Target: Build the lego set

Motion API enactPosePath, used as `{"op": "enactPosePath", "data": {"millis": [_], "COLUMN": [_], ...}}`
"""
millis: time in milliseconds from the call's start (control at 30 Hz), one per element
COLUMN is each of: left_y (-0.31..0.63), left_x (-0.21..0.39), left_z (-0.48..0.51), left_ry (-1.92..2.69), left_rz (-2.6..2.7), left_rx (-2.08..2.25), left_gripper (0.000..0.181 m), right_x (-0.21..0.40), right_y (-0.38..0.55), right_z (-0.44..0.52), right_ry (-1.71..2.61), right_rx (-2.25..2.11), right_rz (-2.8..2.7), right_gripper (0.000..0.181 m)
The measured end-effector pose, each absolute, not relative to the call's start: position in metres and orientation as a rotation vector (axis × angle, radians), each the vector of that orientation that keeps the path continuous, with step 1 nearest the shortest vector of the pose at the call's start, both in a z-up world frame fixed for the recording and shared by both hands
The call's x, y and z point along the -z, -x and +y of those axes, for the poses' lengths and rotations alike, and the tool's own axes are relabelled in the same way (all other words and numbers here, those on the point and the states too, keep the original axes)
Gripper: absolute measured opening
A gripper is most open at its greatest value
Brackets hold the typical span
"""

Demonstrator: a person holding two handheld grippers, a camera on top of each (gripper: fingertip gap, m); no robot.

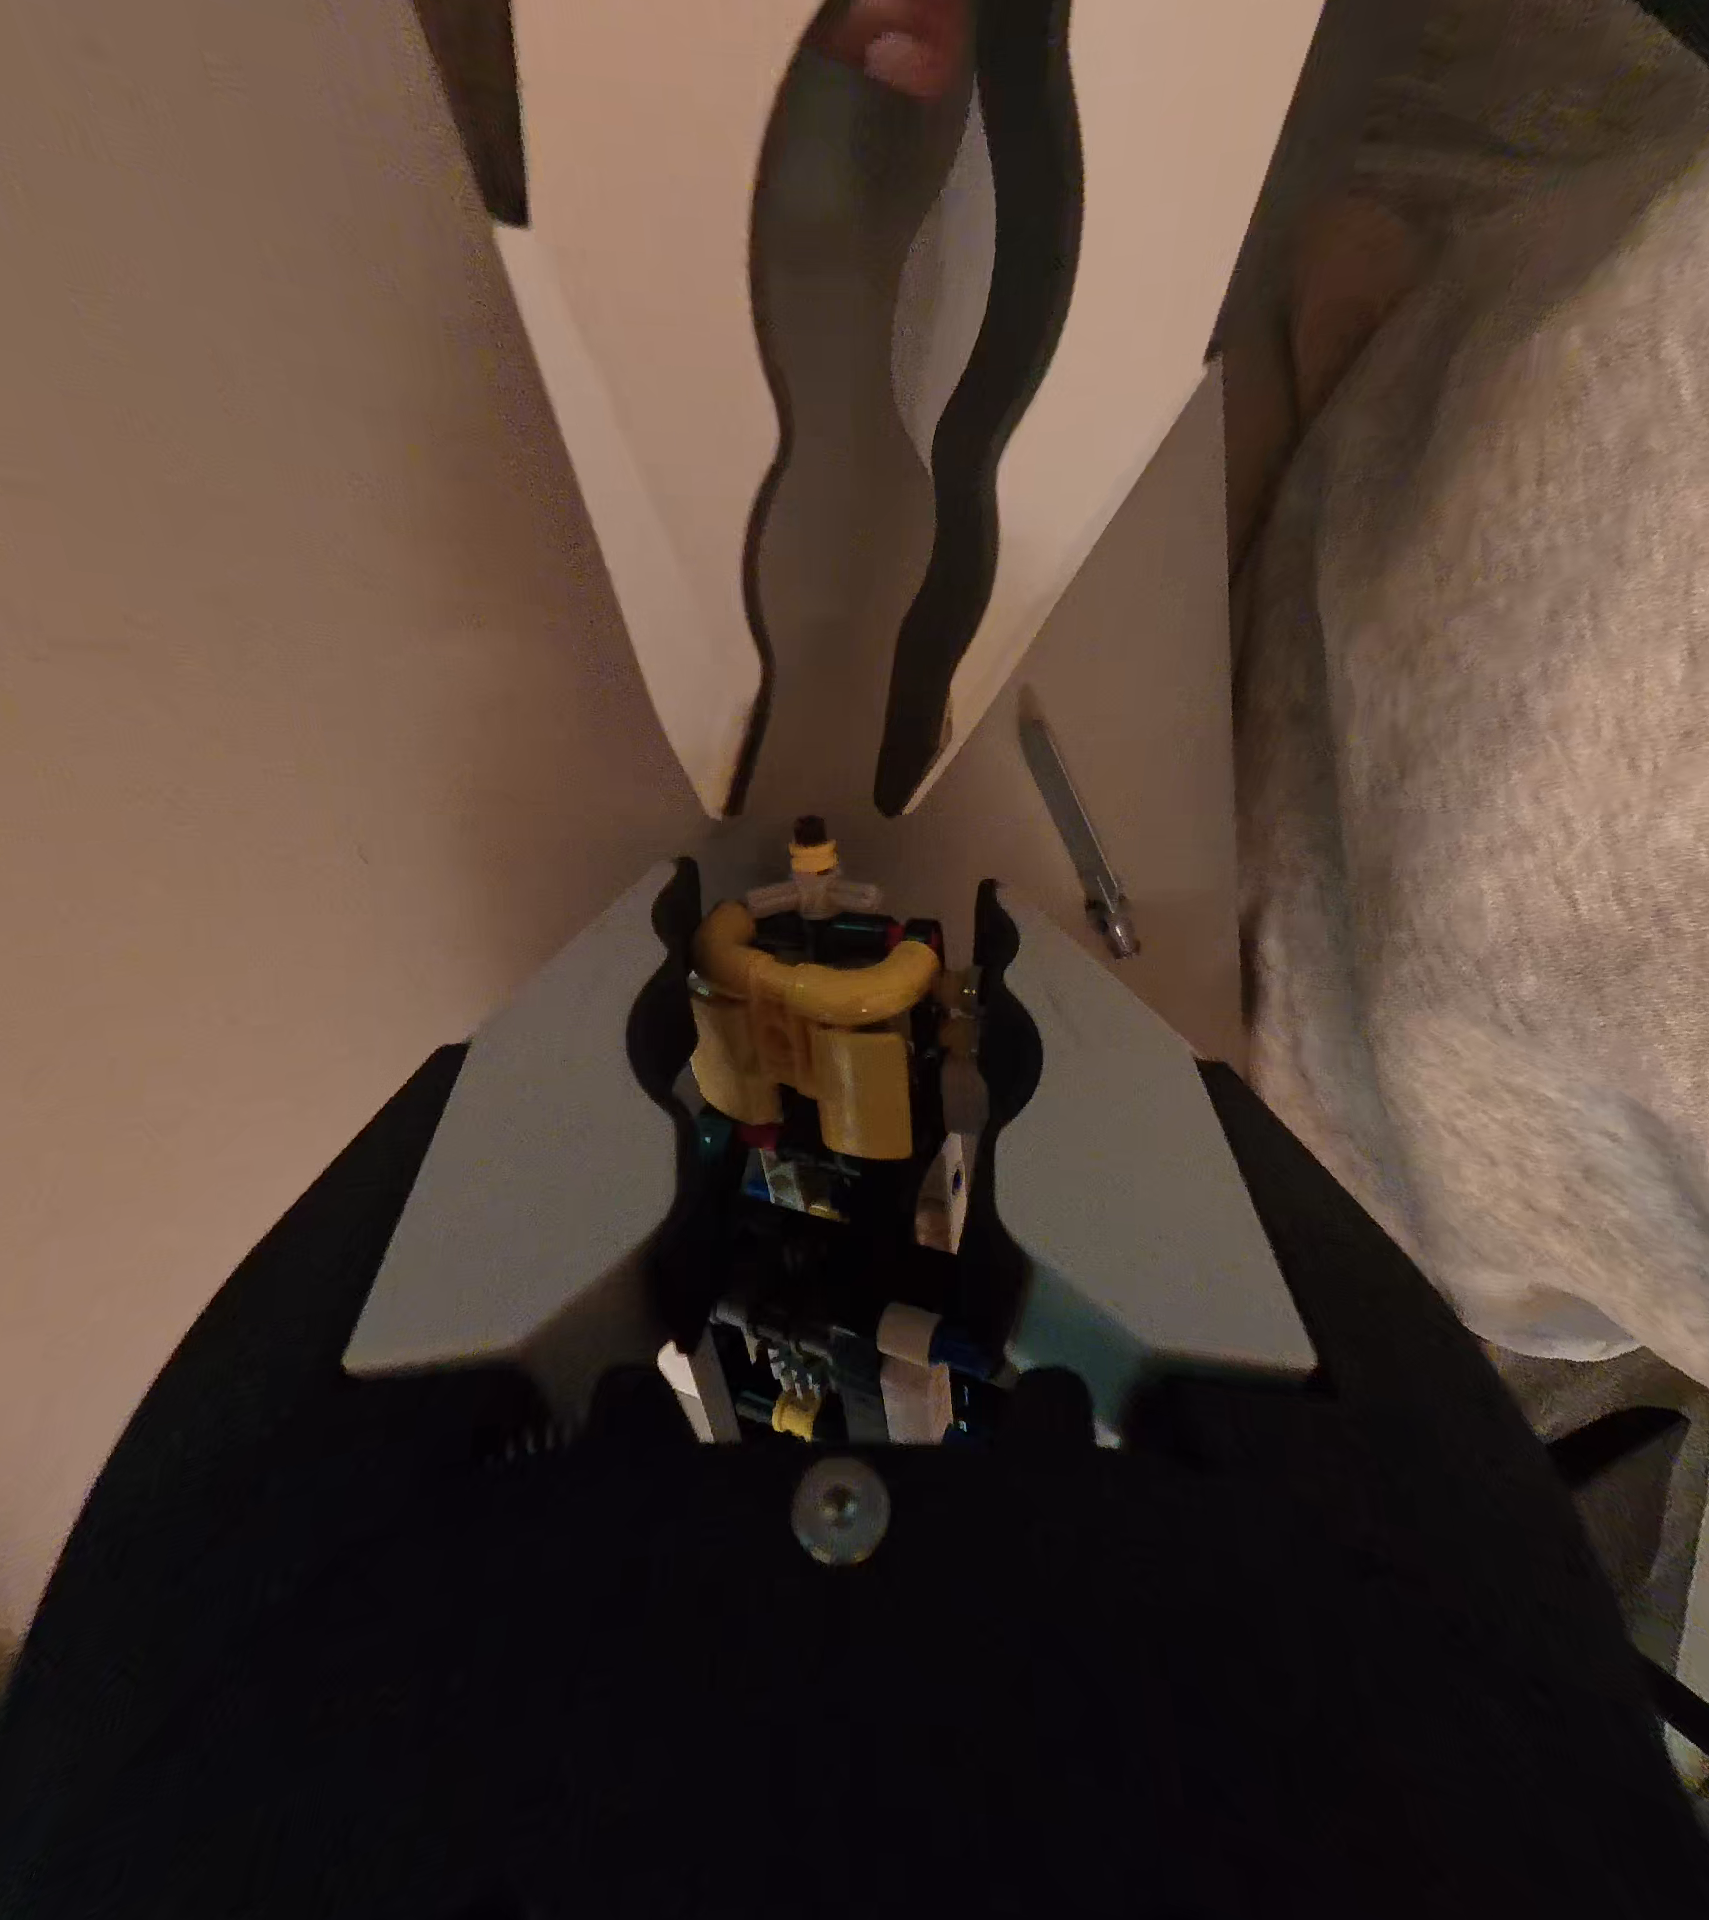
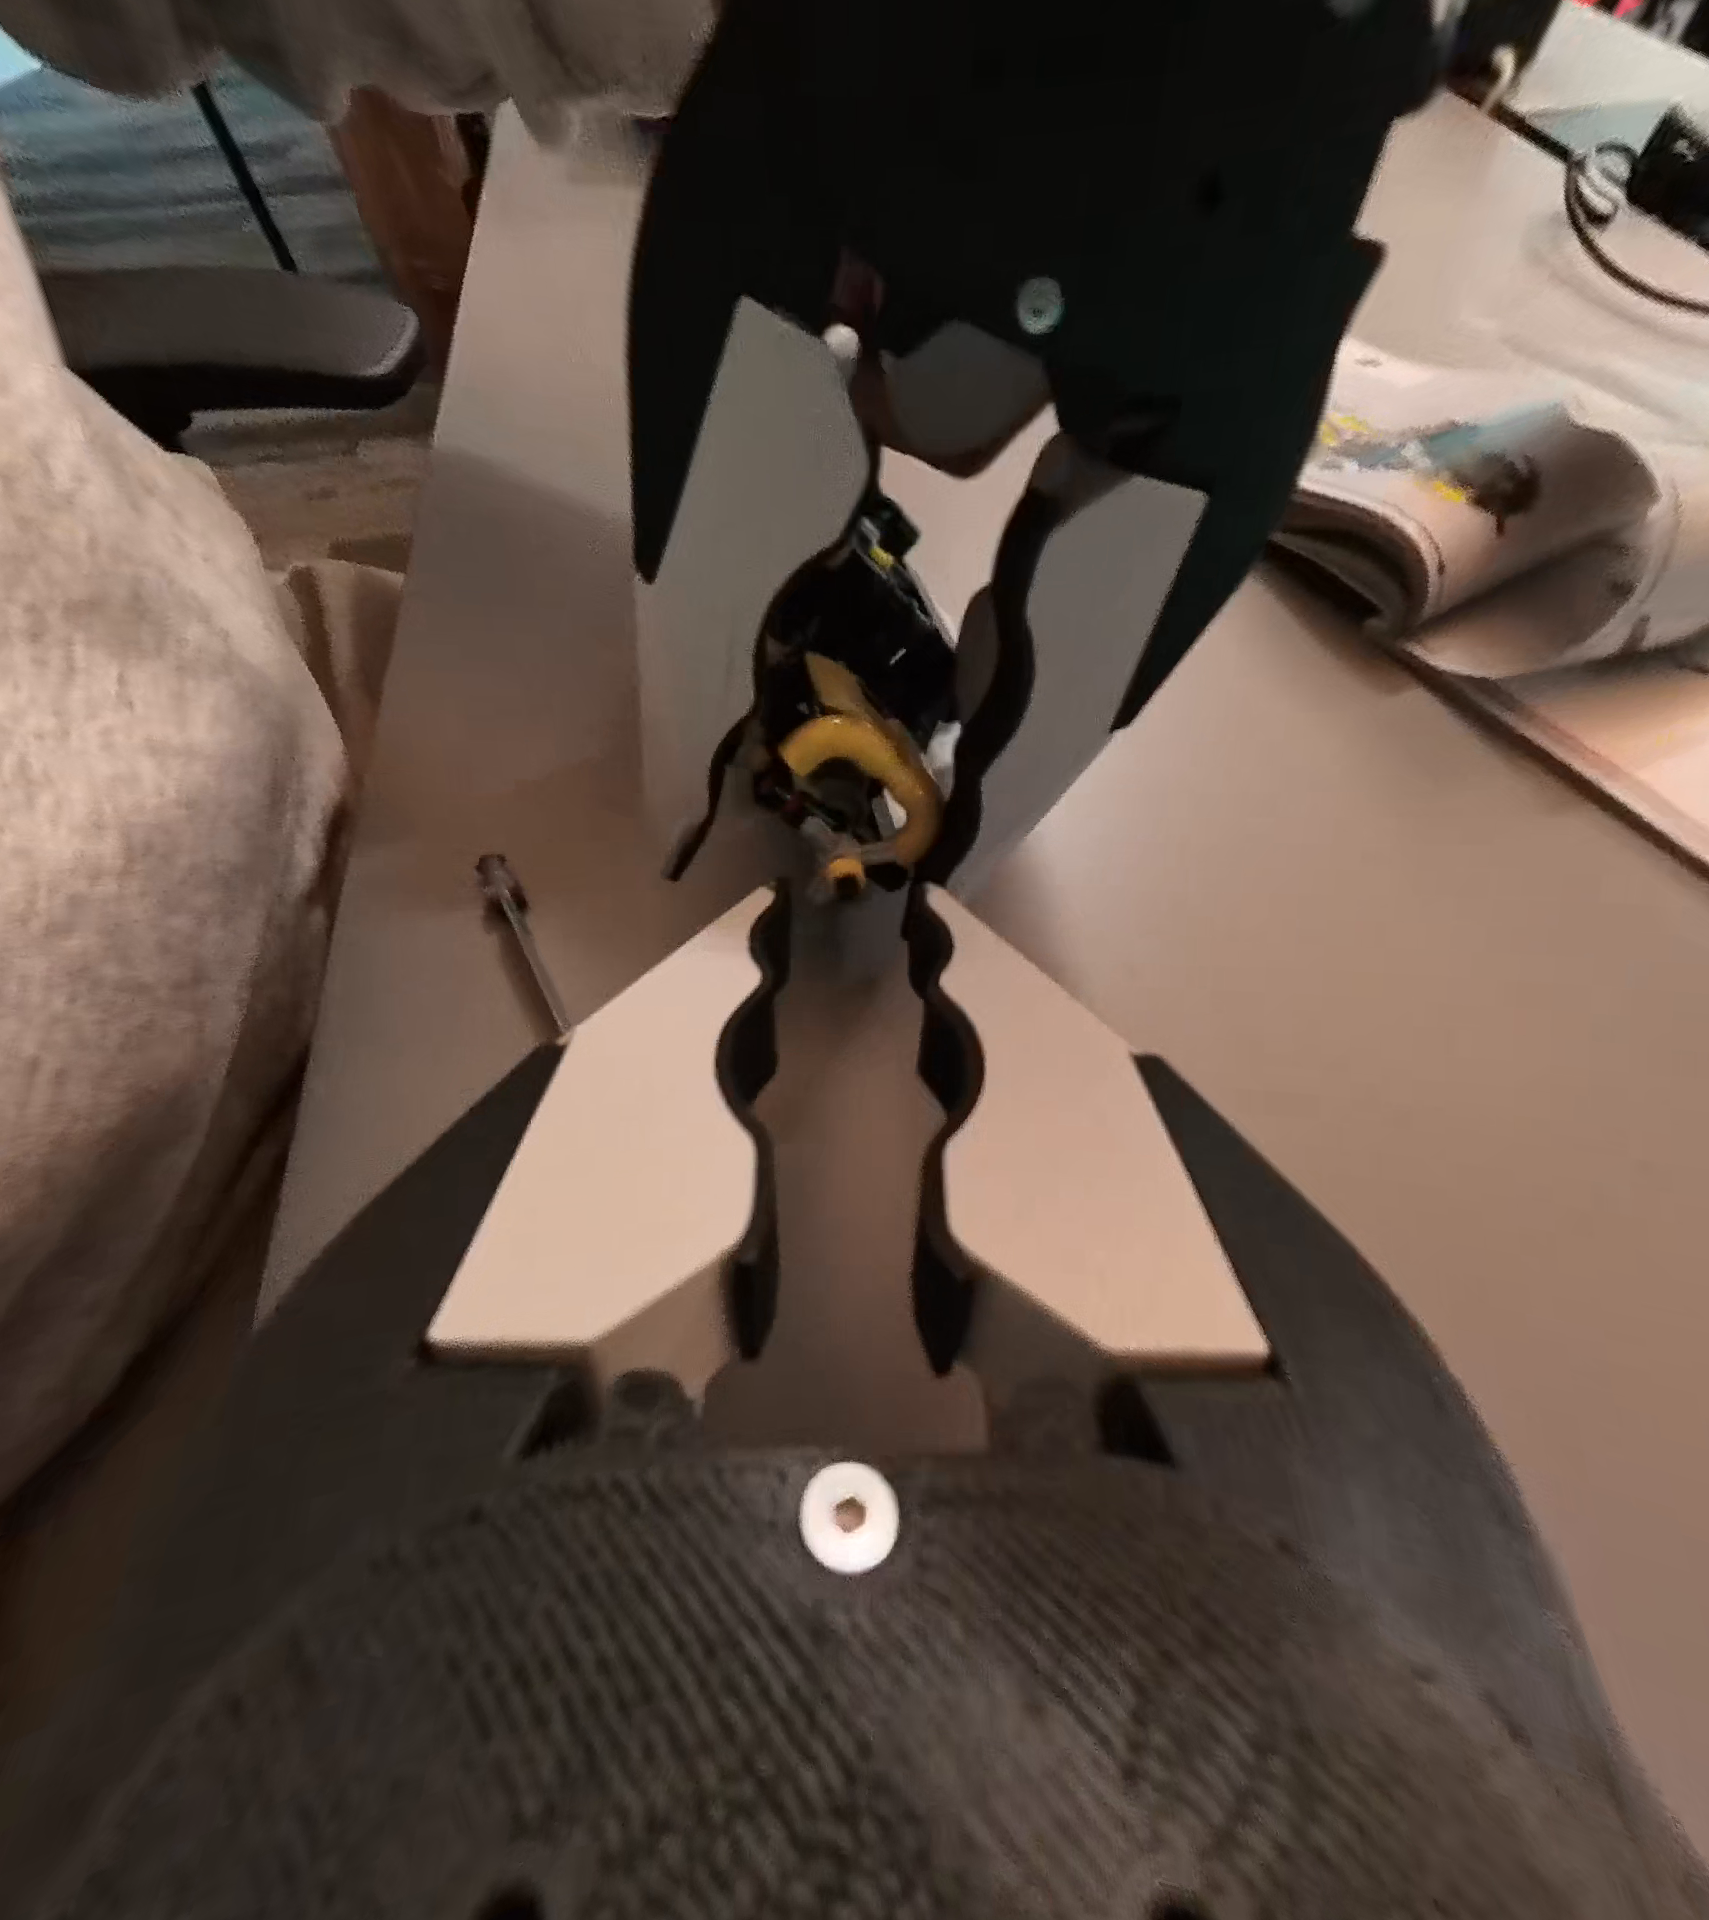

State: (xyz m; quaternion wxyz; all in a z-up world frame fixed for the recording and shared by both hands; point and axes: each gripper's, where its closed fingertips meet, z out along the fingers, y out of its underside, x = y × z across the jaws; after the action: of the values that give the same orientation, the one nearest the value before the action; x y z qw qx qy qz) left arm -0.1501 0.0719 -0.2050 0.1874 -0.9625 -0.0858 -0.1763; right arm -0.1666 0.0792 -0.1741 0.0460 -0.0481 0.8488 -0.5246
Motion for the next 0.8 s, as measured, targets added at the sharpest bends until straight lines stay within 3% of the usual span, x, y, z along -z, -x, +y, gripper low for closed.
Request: {"op": "enactPosePath", "data": {"millis": [33, 367, 800], "left_y": [0.15, 0.146, 0.1459], "left_x": [0.2048, 0.2002, 0.1972], "left_z": [0.0717, 0.0738, 0.0745], "left_ry": [2.706, 2.671, 2.636], "left_rz": [-0.243, -0.235, -0.249], "left_rx": [0.497, 0.521, 0.509], "left_gripper": [0.051, 0.051, 0.053], "right_x": [0.1723, 0.1729, 0.1715], "right_y": [0.1647, 0.1589, 0.1591], "right_z": [0.0777, 0.0697, 0.0719], "right_ry": [0.179, 0.274, 0.315], "right_rx": [1.619, 1.606, 1.641], "right_rz": [2.588, 2.582, 2.584], "right_gripper": [0.018, 0.006, 0.005]}}
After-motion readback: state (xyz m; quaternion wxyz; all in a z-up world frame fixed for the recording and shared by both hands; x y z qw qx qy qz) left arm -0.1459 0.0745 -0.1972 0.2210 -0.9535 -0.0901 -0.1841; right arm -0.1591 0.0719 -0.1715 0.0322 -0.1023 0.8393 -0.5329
